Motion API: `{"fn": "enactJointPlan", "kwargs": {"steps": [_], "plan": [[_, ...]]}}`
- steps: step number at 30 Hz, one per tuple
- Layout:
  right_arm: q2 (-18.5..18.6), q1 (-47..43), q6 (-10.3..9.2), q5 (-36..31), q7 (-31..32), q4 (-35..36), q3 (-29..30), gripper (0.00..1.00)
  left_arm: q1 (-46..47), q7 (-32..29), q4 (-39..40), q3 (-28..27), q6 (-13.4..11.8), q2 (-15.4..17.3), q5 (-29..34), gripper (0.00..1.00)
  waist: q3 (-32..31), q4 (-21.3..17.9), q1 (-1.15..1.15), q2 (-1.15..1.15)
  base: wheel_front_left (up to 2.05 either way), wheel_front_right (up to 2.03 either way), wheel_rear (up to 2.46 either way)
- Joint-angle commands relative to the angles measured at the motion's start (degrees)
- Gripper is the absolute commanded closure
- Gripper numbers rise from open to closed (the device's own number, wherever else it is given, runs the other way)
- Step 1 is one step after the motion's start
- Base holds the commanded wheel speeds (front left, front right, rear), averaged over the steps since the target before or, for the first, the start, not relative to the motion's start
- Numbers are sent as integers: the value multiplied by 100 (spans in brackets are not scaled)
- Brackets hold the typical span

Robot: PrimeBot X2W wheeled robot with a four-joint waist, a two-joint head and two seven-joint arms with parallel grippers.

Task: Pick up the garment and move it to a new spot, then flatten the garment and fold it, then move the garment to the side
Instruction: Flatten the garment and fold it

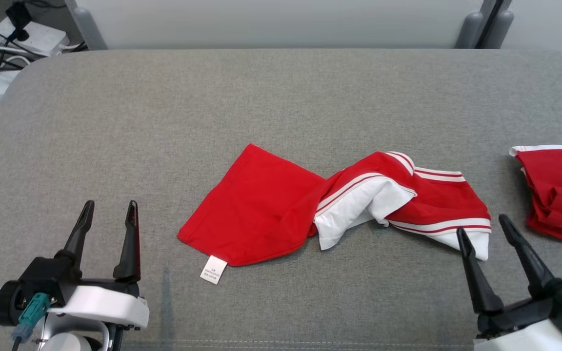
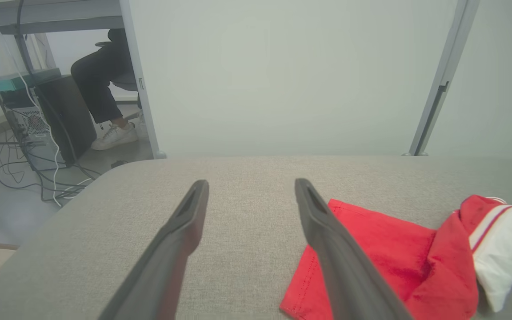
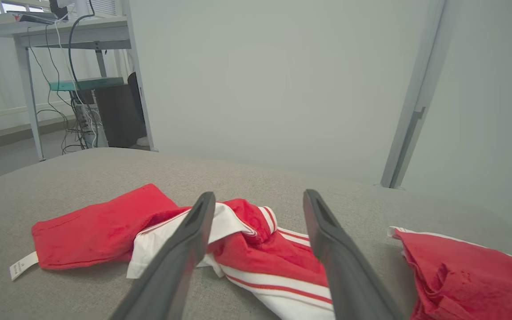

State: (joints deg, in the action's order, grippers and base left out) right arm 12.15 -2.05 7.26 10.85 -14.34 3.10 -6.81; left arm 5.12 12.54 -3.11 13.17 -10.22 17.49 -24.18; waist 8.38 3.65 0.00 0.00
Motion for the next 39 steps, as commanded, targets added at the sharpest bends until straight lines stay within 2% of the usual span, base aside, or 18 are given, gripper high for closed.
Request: {"fn": "enactJointPlan", "kwargs": {"steps": [1, 8, 23, 35, 39], "plan": [[6, -93, 23, -135, -65, 259, -78, 0, 57, -13, 191, -260, -63, 174, 5, 0, -80, -65, 0, 0, 0, 0, 0], [-154, -376, 23, -281, -65, 430, -85, 0, -184, -99, 329, -330, -138, 294, -30, 0, -302, -147, 0, 0, 0, 0, 0], [-312, -551, 23, -168, -65, 273, 93, 0, -709, -212, 536, -455, -316, 433, -115, 0, -583, -95, 0, 0, 0, 0, 0], [-376, -517, 23, -51, -65, 214, 186, 0, -738, -232, 643, -454, -394, 445, -142, 0, -525, -87, 0, 0, 0, 0, 0], [-311, -401, 23, 82, -65, -36, 212, 0, -640, -235, 685, -406, -390, 426, -132, 0, -406, -8, 0, 0, 0, 0, 0]]}}
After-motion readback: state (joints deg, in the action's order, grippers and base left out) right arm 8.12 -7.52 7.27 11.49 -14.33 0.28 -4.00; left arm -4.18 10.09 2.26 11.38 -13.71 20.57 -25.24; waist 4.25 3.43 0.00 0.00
